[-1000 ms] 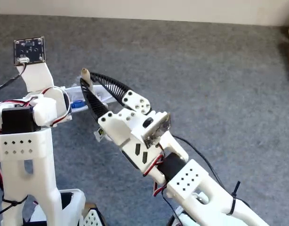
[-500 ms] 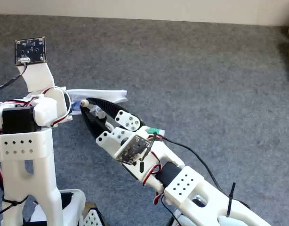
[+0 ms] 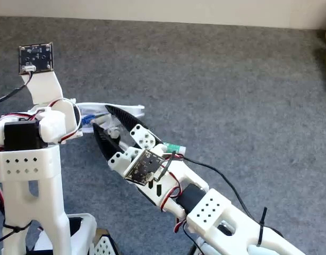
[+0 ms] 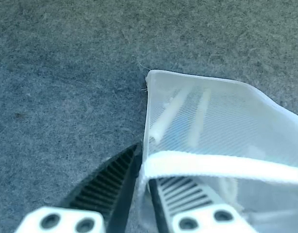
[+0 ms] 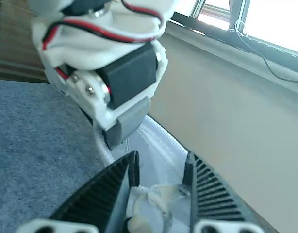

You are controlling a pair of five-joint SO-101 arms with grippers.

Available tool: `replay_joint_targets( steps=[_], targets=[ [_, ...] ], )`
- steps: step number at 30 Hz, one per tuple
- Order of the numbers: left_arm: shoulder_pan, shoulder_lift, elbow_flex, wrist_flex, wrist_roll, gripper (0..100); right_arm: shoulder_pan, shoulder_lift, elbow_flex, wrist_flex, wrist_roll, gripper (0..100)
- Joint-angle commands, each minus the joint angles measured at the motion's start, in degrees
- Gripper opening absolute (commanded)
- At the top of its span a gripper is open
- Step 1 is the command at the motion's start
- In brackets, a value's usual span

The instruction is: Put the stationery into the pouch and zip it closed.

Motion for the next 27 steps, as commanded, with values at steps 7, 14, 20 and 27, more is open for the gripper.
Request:
replay_joint_targets(
  steps=[7, 14, 20, 27],
  targets=[
    [-0.6, -0.1, -0.4, -0.4, 0.4, 2, 0.7, -14.1, -6.4, 21.5, 0.5, 15.6],
    [-0.7, 0.0, -0.4, -0.4, 0.4, 2, 5.9, -20.0, -17.4, 41.7, 0.4, 15.6],
    [-0.7, 0.0, -0.4, -0.4, 0.4, 2, 11.1, -20.3, -21.0, 52.1, 0.4, 15.6],
    [-0.7, 0.0, -0.4, -0.4, 0.4, 2, 18.2, -20.0, -21.6, 63.1, -6.9, 15.6]
  ],
)
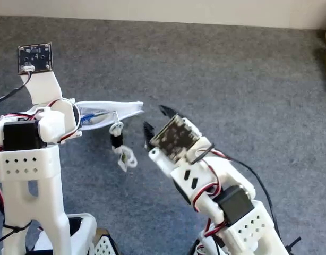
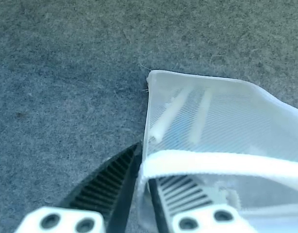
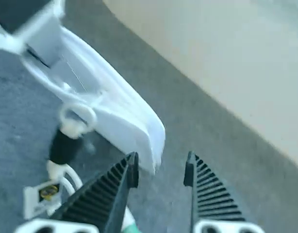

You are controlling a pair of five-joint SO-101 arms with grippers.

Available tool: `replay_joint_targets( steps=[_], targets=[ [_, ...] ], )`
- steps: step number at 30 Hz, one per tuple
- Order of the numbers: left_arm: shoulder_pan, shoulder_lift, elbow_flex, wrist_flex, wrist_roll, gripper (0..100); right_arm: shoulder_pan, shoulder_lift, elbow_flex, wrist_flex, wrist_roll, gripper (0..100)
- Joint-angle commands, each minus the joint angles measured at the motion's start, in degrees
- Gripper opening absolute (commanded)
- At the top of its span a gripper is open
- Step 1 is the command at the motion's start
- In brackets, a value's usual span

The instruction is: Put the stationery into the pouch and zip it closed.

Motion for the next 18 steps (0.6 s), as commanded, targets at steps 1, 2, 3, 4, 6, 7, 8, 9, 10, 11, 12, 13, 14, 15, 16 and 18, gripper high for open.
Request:
replay_joint_targets(
  steps=[1, 2, 3, 4, 6, 7, 8, 9, 10, 11, 12, 13, 14, 15, 16, 18],
  targets=[
    [-0.7, 0.0, -0.4, -0.4, 0.4, 2, 3.6, -1.1, -3.4, 3.9, -3.2, 15.6],
    [-0.8, 0.0, -0.4, -0.4, 0.4, 2, 4.2, -1.1, -3.4, 4.7, -3.3, 15.6],
    [-0.8, 0.0, -0.4, -0.4, 0.4, 2, 4.6, -1.1, -3.4, 5.4, -3.3, 15.6],
    [-0.8, 0.0, -0.4, -0.4, 0.4, 2, 4.7, -1.1, -3.4, 6.0, -3.3, 15.6],
    [-0.8, 0.0, -0.4, -0.4, 0.4, 2, 4.7, -1.0, -2.9, 6.5, -3.2, 15.6],
    [-0.8, 0.0, -0.4, -0.4, 0.4, 2, 4.7, -1.0, -1.7, 6.5, -3.1, 15.6],
    [-0.8, 0.0, -0.4, -0.4, 0.4, 2, 4.7, -1.0, -0.3, 6.5, -3.0, 15.6],
    [-0.8, 0.0, -0.4, -0.4, 0.4, 2, 4.5, -1.0, 0.8, 6.4, -3.0, 15.9],
    [-0.8, 0.0, -0.4, -0.4, 0.4, 2, 4.4, -0.9, 2.1, 6.4, -2.9, 15.9],
    [-0.8, 0.0, -0.4, -0.4, 0.4, 2, 4.4, -0.9, 3.2, 6.2, -2.9, 15.9],
    [-0.8, 0.0, -0.4, -0.4, 0.4, 2, 4.4, -0.9, 4.4, 6.1, -2.9, 15.9],
    [-0.8, 0.0, -0.4, -0.4, 0.4, 2, 4.4, -0.9, 5.4, 6.1, -2.9, 15.9],
    [-0.8, 0.0, -0.4, -0.4, 0.4, 2, 4.4, -0.9, 6.4, 6.1, -2.9, 15.9],
    [-0.8, 0.0, -0.4, -0.4, 0.4, 2, 4.4, -0.9, 7.1, 6.1, -2.9, 15.9],
    [-0.8, 0.0, -0.4, -0.4, 0.4, 2, 4.3, -0.9, 7.7, 6.0, -2.9, 16.0],
    [-0.8, 0.0, -0.4, -0.4, 0.4, 2, 3.5, -0.9, 8.1, 6.0, -2.9, 16.0]
  ],
)
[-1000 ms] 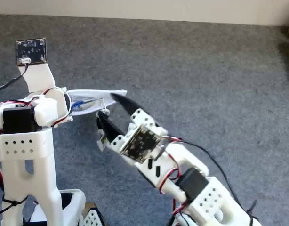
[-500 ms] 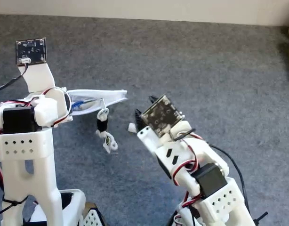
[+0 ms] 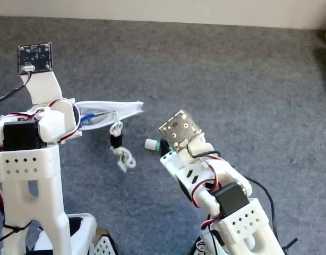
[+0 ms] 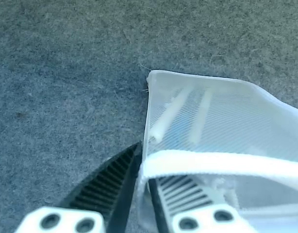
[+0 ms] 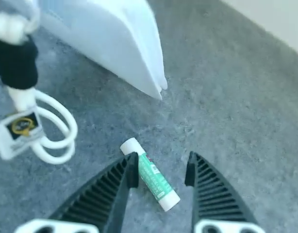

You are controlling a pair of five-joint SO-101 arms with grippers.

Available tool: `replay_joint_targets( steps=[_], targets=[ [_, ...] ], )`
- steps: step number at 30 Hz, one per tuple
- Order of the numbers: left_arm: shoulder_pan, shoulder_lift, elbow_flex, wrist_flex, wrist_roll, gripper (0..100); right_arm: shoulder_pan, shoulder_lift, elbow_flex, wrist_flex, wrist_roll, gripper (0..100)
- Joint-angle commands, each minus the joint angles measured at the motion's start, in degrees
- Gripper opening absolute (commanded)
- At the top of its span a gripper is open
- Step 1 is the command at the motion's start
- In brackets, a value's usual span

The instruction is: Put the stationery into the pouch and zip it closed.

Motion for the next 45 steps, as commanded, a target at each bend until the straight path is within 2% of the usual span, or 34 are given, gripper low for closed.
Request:
replay_joint_targets(
  steps=[1, 8, 15, 17, 20, 35, 37, 45],
  targets=[
    [-0.8, 0.0, -0.4, -0.4, 0.4, 2, -0.7, -0.9, -0.4, -0.2, -0.3, 16.0],
    [-3.7, -0.1, -0.9, -0.4, 0.5, 2, -0.9, 1.6, 3.8, -7.6, -0.5, 16.0],
    [-7.2, -0.6, -1.0, -0.4, 0.6, 2, -2.0, 20.5, 4.7, -18.4, -0.6, 16.6],
    [-8.1, -2.0, -0.8, -0.3, 0.6, 2, -2.2, 24.5, 4.4, -21.1, -0.5, 20.2],
    [-8.8, -5.0, -0.4, -0.2, 0.7, 2, -2.2, 29.7, 1.3, -21.1, -0.5, 25.4],
    [-8.6, -8.5, 3.6, -2.9, 0.7, 2, -2.2, 56.6, -15.9, -18.9, -0.1, 25.5],
    [-8.6, -8.5, 3.6, -2.8, 0.7, 2, -2.2, 58.9, -16.7, -18.9, 2.2, 25.3],
    [-8.6, -8.5, 3.6, -2.7, 0.7, 2, -1.5, 62.3, -16.7, -18.5, 8.4, 5.6]
  ],
)
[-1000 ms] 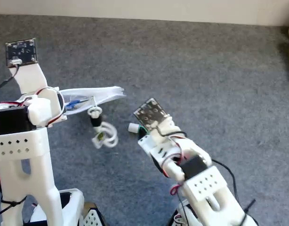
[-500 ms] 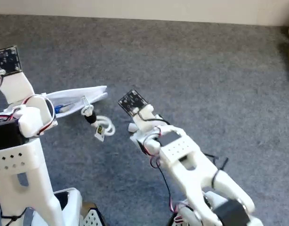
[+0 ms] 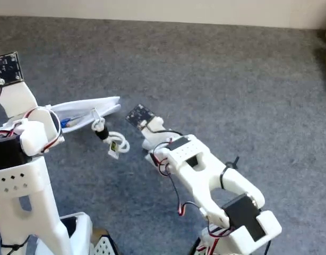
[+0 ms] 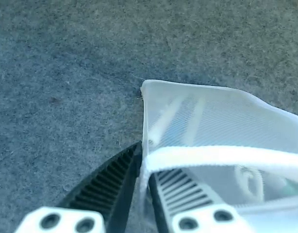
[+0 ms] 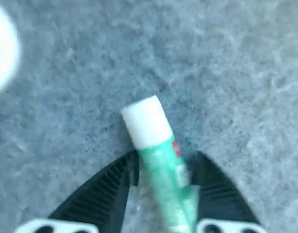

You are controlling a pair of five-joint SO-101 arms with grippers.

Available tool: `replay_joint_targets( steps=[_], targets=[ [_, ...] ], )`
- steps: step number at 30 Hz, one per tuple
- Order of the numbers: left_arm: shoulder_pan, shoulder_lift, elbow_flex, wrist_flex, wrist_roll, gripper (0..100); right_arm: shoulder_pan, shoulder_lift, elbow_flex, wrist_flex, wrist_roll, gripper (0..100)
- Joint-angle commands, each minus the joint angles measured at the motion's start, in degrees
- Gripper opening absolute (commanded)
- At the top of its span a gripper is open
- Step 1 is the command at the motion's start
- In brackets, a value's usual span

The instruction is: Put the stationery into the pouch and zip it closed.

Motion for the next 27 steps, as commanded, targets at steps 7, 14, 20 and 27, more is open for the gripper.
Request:
replay_joint_targets(
  steps=[7, 14, 20, 27],
  targets=[
    [-0.4, -1.4, -0.8, -1.3, 0.7, 2, 4.3, -0.8, -6.6, 14.6, 2.2, 4.2],
    [-0.4, -1.4, -0.8, -1.3, 0.6, 2, 5.1, -0.7, -13.9, 33.5, 2.1, 17.0],
    [-0.3, -1.4, -0.8, -1.3, 0.6, 2, 2.0, -0.2, -14.9, 32.1, 2.0, 17.3],
    [-0.3, -1.4, -0.7, -1.4, 0.6, 2, -0.9, -0.1, -14.5, 23.3, -1.8, 17.3]
  ],
)
